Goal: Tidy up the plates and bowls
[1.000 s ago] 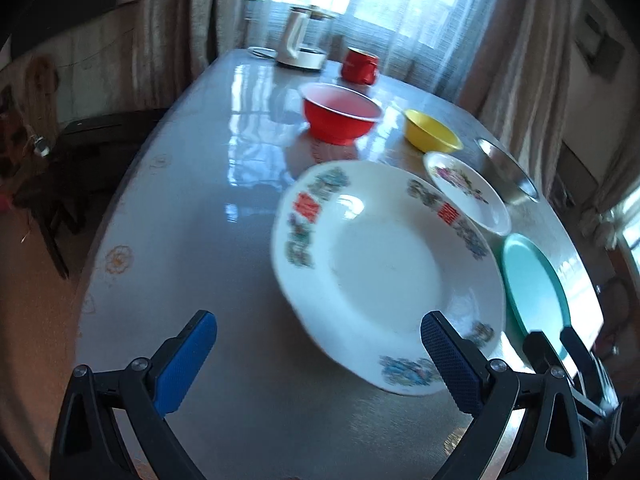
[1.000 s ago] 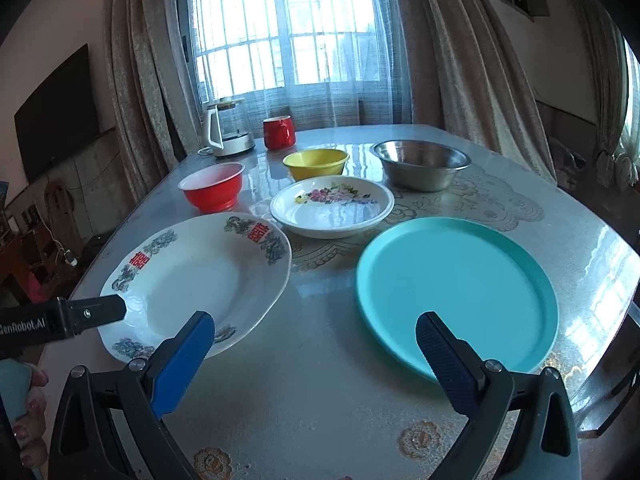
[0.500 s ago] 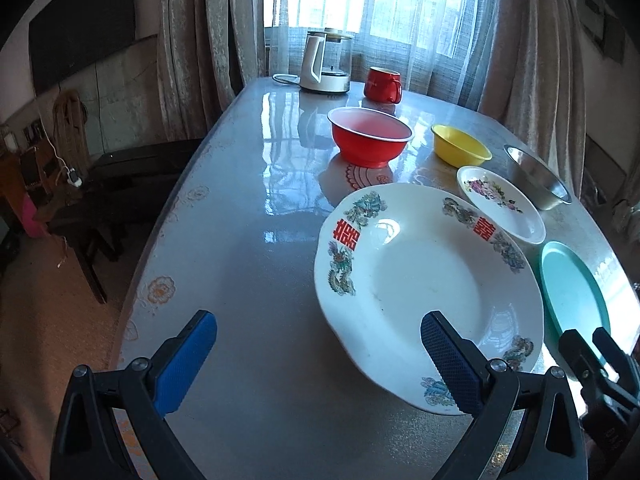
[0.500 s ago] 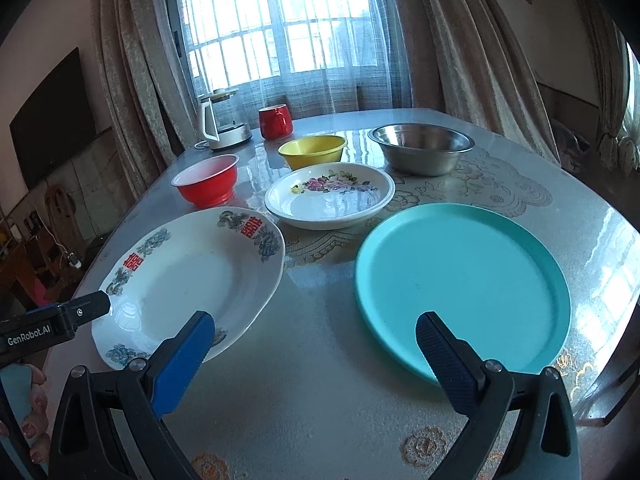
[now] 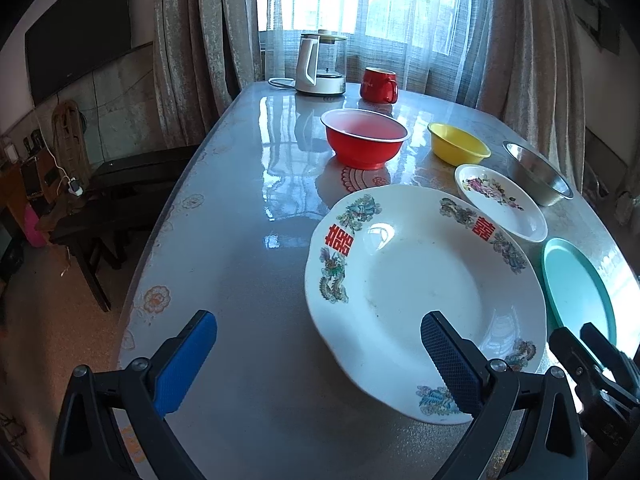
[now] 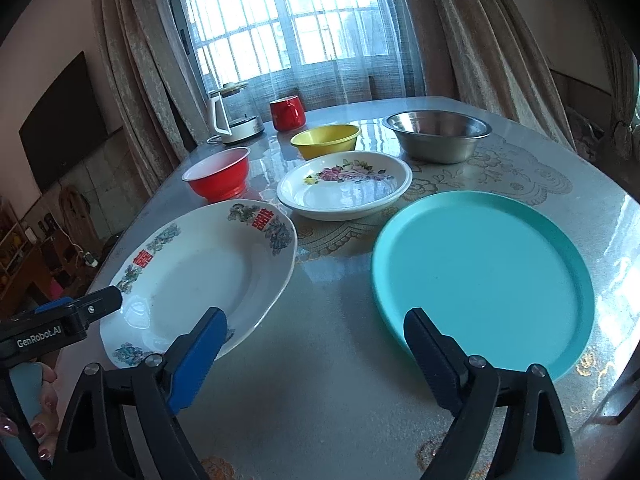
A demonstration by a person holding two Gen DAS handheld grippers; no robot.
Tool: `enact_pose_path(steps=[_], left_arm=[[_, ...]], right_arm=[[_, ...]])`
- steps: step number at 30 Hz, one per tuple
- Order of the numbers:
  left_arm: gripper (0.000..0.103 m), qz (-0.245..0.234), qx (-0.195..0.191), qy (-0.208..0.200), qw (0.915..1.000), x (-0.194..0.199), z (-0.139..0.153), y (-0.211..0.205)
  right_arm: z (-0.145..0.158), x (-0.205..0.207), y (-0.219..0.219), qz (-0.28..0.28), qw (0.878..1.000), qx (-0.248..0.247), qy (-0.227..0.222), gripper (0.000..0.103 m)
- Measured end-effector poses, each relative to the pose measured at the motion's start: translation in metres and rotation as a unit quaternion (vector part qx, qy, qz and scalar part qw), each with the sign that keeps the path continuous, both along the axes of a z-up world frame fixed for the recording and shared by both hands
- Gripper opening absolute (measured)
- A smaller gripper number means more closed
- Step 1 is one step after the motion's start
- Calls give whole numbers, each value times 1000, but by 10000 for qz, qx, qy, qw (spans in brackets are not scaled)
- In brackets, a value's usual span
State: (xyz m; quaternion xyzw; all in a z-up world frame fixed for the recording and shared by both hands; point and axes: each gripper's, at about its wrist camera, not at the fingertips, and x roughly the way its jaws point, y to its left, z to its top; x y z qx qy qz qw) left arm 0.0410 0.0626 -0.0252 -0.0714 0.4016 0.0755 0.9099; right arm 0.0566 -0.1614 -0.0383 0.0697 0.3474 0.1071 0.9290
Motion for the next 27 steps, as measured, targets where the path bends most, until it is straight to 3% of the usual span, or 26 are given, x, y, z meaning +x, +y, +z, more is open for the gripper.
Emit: enact_pose_path(steps=[7, 11, 15, 21, 27], left_arm=[[103, -54, -344, 18, 9994, 5, 3, -4], [103, -464, -349, -66, 9983, 4, 11, -29], [103, -1172, -473, -170, 9918, 4, 19, -70], [103, -2034, -571, -274, 9770, 6, 30, -125], [103, -2243, -359, -282, 9735, 12, 30, -151]], right_arm=[[9, 11, -1, 109, 9998, 132, -34, 84], [23, 11, -32, -346, 9989, 29, -309, 84], [28, 19, -80, -1042, 9941, -41, -304, 84], [15, 34, -145, -1950, 9801, -361, 96, 84], [-7, 38, -175, -2075, 9765, -190, 552, 73]])
